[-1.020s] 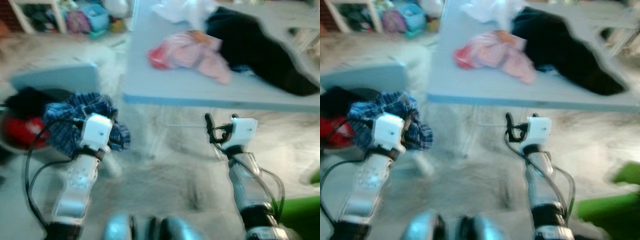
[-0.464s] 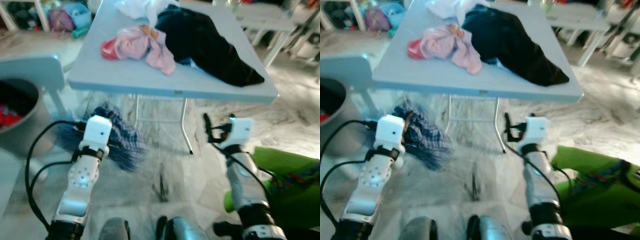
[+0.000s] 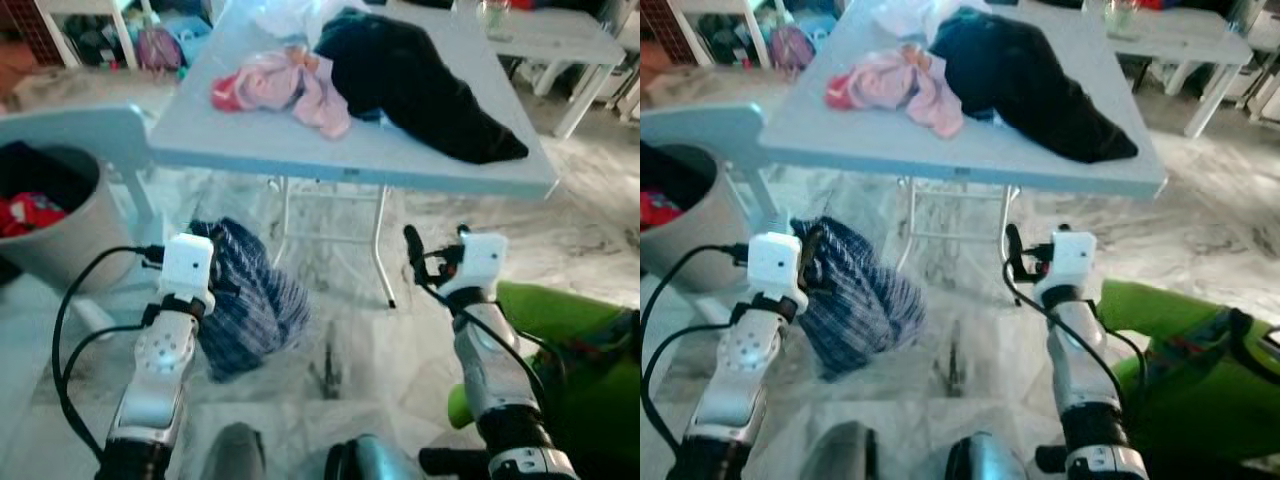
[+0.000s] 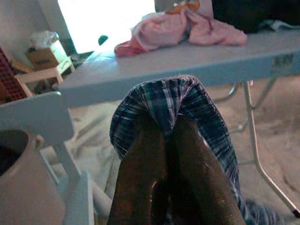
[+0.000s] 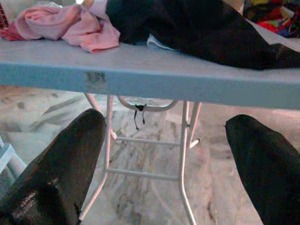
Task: Hang hanger
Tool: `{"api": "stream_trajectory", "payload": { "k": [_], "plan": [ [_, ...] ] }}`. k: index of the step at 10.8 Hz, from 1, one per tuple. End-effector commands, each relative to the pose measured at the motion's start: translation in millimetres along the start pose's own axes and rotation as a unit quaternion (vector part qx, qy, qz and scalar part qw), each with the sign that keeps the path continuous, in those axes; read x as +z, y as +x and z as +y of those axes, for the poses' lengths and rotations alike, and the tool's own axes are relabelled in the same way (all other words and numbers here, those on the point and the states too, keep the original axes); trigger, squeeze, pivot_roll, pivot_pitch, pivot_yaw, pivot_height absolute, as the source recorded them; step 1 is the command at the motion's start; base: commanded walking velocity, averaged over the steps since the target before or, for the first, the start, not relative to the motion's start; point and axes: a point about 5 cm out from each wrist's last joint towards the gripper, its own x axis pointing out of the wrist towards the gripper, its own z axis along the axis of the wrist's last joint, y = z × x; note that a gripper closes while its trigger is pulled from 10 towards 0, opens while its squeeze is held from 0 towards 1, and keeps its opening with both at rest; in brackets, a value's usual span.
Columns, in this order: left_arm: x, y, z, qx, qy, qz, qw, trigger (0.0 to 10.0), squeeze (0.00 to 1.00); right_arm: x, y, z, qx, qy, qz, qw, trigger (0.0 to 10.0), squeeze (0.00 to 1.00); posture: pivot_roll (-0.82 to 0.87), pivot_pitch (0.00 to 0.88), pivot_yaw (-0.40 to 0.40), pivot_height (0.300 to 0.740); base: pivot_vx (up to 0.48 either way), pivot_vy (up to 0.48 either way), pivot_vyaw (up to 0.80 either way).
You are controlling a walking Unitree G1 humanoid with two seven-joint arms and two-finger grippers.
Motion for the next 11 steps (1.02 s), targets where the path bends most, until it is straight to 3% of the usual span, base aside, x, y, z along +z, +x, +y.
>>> {"api": "stream_trajectory", "payload": {
  "k": [1,2,6,9,11],
  "plan": [
    [1,2.0,5.8,0.002,0.0,0.0,1.0,10.0,0.0,1,2.0,4.0,0.009,0.004,-0.001,1.0,10.0,0.15,0.07,0.133,-0.076,0.74,0.0,0.48,0.0],
    [0,3.1,7.5,0.004,-0.003,0.001,1.0,10.0,0.0,1,2.4,4.3,0.01,0.003,-0.001,1.0,10.0,0.0,0.07,0.132,-0.078,0.74,0.0,0.48,0.0],
    [-3,3.7,13.6,-0.004,-0.008,0.006,1.0,10.0,0.0,-1,2.5,3.7,0.006,-0.005,0.007,1.0,10.0,0.0,0.07,0.131,-0.075,0.74,0.0,0.48,0.0],
    [-3,5.1,16.0,-0.008,-0.016,0.003,1.0,10.0,0.0,-2,1.8,3.7,0.009,-0.006,0.01,1.0,10.0,0.0,0.06,0.127,-0.076,0.74,0.0,0.456,-0.8],
    [-3,5.3,14.0,-0.016,-0.018,0.002,1.0,10.0,0.0,-2,2.0,3.4,0.008,-0.007,0.009,1.0,10.0,0.0,0.06,0.129,-0.077,0.74,0.324,0.353,-0.8]
  ]
}}
